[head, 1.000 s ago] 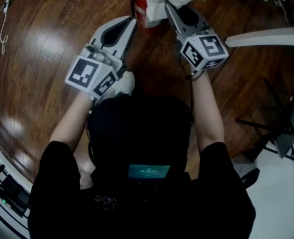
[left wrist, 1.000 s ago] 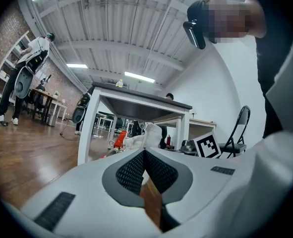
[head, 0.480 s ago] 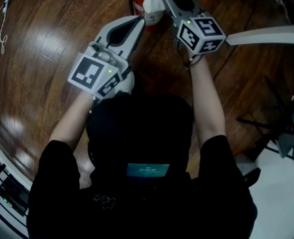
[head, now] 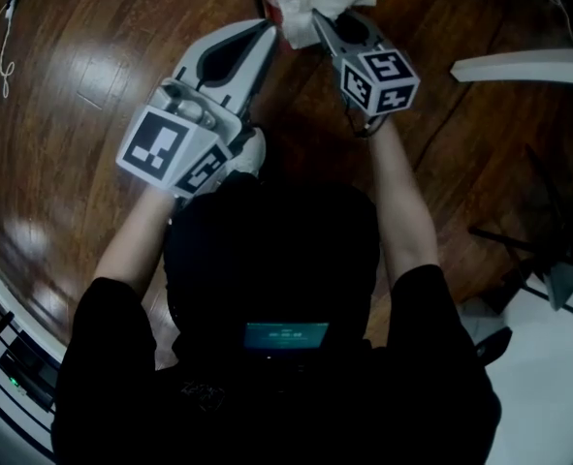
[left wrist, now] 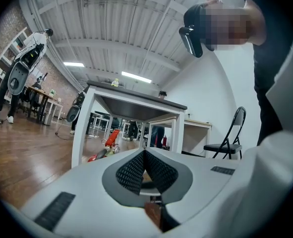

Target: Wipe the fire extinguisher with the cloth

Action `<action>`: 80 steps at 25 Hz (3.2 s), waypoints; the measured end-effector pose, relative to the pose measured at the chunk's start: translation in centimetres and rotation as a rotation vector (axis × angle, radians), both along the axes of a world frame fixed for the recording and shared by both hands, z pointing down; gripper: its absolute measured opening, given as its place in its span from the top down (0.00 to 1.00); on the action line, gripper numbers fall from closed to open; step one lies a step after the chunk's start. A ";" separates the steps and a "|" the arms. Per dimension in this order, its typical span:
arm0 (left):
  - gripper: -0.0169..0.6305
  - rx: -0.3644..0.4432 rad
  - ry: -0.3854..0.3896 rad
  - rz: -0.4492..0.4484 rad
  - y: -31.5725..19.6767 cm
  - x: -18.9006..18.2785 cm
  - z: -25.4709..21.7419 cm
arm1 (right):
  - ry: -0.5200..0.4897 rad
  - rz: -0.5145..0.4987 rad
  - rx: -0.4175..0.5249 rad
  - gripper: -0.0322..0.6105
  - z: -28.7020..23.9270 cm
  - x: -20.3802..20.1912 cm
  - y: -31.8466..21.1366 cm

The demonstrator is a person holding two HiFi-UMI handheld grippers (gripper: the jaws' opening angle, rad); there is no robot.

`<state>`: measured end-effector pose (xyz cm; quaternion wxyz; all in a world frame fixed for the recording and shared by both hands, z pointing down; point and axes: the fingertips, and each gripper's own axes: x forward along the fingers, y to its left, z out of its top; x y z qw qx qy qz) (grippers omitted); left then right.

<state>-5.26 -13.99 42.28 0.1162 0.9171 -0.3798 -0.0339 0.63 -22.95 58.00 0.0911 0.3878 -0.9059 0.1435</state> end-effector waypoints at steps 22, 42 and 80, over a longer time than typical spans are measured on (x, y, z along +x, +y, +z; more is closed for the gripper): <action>0.98 0.021 0.018 -0.034 0.1 -0.9 -0.5 | -0.150 -0.052 -0.072 0.80 1.0 -1.0 2.7; 0.98 0.024 0.043 -0.060 0.0 -1.7 -0.7 | -0.124 -0.061 -0.106 0.81 -2.8 -8.8 1.1; 0.98 0.033 0.070 -0.041 1.3 -1.0 -1.1 | -0.355 -0.170 0.145 0.80 -13.5 -3.3 2.4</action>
